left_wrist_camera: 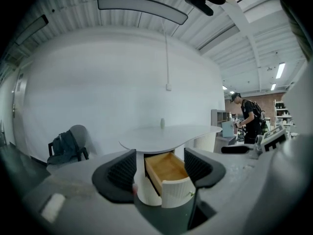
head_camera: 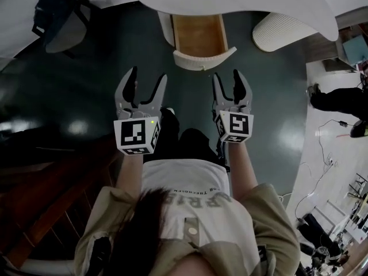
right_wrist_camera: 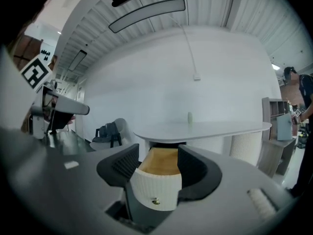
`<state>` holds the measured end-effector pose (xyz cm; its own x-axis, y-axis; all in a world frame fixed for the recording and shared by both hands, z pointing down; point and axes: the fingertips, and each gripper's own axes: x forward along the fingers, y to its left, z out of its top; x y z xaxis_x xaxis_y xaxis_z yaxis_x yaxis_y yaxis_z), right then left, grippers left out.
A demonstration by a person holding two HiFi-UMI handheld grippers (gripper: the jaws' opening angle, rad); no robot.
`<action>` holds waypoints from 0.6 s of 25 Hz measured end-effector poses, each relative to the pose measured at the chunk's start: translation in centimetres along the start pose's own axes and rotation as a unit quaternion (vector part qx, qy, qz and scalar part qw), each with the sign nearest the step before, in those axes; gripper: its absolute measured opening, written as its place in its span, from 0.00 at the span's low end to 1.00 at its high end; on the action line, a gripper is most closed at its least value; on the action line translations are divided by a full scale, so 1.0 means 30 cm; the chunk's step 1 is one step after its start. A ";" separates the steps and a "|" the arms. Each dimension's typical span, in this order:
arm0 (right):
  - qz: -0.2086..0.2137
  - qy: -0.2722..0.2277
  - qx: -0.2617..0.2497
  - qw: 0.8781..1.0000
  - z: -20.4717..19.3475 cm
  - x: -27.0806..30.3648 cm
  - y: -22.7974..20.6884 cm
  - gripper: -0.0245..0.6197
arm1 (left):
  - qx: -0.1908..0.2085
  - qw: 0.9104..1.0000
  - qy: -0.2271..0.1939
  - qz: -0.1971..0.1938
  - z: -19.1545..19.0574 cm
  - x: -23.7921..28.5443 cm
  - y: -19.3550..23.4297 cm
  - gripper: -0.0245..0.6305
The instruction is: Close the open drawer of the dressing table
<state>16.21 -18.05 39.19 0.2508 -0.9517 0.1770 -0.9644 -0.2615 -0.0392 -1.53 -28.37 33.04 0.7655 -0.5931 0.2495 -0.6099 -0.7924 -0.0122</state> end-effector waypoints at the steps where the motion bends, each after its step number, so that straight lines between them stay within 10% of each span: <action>1: 0.002 0.001 0.000 1.000 -0.047 0.012 0.008 0.41 | 0.001 1.000 -0.002 0.002 -0.034 0.010 0.000 0.53; 15: -0.005 0.048 -0.024 0.999 -0.601 0.229 -0.005 0.41 | -0.036 0.999 -0.020 0.011 -0.457 0.188 -0.059 0.53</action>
<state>16.58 -21.63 58.15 0.2534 -0.9290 0.2699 -0.9654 -0.2608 0.0088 1.06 -28.37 47.74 0.7588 -0.6158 0.2119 -0.6382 -0.7681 0.0532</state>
